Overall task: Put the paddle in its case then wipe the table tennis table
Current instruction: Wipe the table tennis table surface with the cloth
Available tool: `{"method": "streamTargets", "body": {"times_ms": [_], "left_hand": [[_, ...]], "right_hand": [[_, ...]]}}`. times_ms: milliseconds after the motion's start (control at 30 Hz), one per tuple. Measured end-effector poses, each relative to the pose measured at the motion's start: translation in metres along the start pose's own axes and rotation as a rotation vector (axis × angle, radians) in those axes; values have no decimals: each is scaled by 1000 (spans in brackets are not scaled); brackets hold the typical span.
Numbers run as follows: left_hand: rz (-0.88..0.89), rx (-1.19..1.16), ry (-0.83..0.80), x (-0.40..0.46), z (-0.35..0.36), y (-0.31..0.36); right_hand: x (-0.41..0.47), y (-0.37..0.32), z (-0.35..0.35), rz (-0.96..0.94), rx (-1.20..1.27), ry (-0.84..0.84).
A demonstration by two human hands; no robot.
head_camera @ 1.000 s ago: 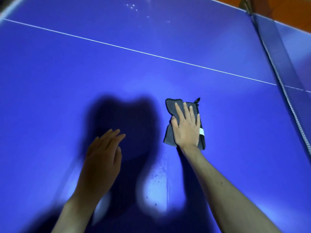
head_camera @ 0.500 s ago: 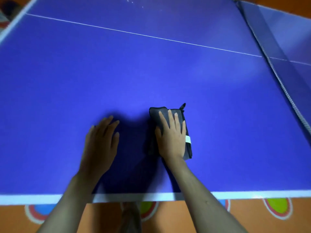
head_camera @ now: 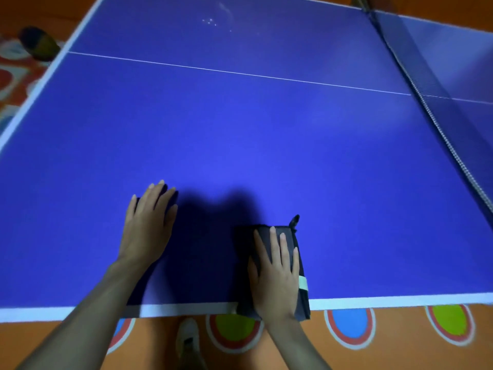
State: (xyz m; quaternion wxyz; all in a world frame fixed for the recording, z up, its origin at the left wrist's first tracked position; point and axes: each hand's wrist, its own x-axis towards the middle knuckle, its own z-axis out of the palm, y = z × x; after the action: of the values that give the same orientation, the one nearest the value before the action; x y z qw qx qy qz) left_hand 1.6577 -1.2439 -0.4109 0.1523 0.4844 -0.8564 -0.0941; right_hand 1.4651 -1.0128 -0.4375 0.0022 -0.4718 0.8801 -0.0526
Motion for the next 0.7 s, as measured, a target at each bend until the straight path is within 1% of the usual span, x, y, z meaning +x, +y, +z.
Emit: {"method": "streamTargets", "body": {"times_ms": [100, 200, 400, 600, 700], "left_hand": [[-18, 93, 34, 9, 10, -21], [-37, 175, 29, 7, 19, -24], [-101, 157, -13, 11, 21, -24], [-41, 109, 26, 10, 25, -28], [-25, 111, 67, 10, 27, -27]], "right_hand": [[57, -7, 4, 29, -7, 22], [118, -15, 7, 44, -4, 34], [225, -26, 14, 61, 8, 29], [305, -31, 17, 43, 23, 6], [324, -30, 17, 27, 27, -9]]}}
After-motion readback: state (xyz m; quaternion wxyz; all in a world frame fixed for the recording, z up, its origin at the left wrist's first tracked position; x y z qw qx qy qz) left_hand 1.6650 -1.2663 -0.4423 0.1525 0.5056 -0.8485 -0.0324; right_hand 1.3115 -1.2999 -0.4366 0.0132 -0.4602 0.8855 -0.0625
